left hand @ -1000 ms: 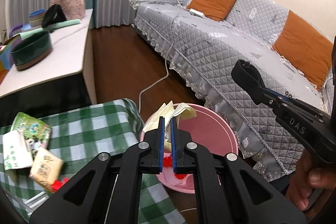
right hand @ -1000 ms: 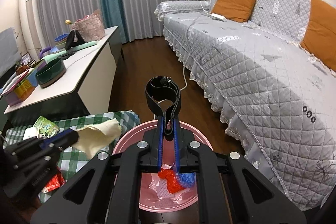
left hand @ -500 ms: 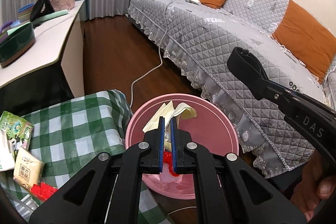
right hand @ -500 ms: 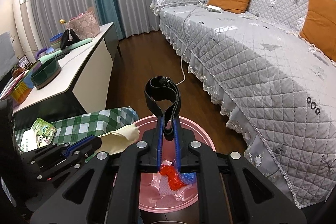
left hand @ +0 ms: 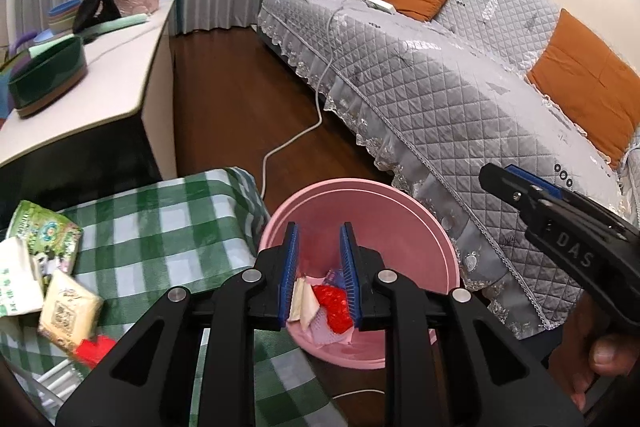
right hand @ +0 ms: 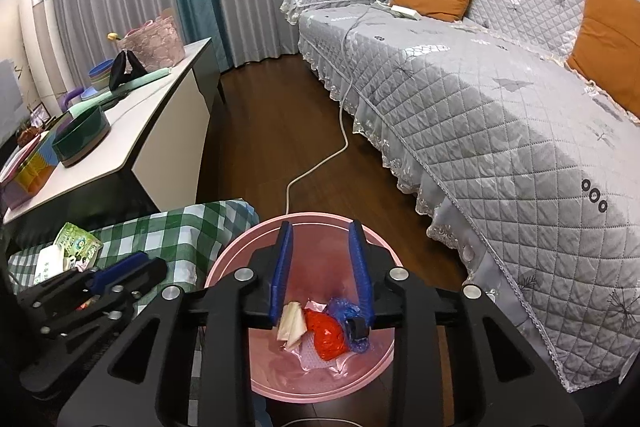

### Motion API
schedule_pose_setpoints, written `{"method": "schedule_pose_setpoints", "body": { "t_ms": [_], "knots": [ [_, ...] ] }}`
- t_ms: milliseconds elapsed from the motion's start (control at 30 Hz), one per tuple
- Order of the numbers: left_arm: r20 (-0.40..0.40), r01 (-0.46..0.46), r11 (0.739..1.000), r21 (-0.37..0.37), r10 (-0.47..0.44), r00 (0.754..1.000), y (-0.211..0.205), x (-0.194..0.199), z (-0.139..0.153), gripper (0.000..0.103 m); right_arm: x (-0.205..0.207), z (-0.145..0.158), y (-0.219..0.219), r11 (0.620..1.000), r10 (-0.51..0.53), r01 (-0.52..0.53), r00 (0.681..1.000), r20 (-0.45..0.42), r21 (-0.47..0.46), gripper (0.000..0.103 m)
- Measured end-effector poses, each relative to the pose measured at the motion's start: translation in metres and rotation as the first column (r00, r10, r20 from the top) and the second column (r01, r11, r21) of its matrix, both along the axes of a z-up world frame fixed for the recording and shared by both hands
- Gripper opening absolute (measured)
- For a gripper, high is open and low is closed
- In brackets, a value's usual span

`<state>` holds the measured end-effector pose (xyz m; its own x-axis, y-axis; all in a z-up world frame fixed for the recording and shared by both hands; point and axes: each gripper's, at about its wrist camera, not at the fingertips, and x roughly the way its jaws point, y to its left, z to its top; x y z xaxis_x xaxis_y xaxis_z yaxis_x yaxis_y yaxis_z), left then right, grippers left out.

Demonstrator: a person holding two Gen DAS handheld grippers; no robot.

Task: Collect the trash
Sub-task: 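Move both tools back over the red box and clear straws on the table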

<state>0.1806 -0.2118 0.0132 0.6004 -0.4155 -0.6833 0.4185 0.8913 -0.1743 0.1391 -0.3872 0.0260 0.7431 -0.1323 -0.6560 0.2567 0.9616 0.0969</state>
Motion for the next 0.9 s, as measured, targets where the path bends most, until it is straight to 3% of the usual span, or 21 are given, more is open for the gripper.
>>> {"method": "schedule_pose_setpoints", "body": {
  "t_ms": [467, 900],
  "knots": [
    [0.088, -0.111, 0.993, -0.035, 0.114, 0.990, 0.104, -0.035, 0.044, 0.021, -0.010, 0.015, 0.048, 0.992, 0.093, -0.088, 0.994, 0.054, -0.087, 0.031],
    [0.144, -0.281, 0.956, -0.084, 0.291, 0.946, 0.228, -0.068, 0.068, 0.021, -0.024, 0.016, 0.111, 0.957, 0.233, -0.216, 0.970, 0.073, -0.193, 0.031]
  ]
}}
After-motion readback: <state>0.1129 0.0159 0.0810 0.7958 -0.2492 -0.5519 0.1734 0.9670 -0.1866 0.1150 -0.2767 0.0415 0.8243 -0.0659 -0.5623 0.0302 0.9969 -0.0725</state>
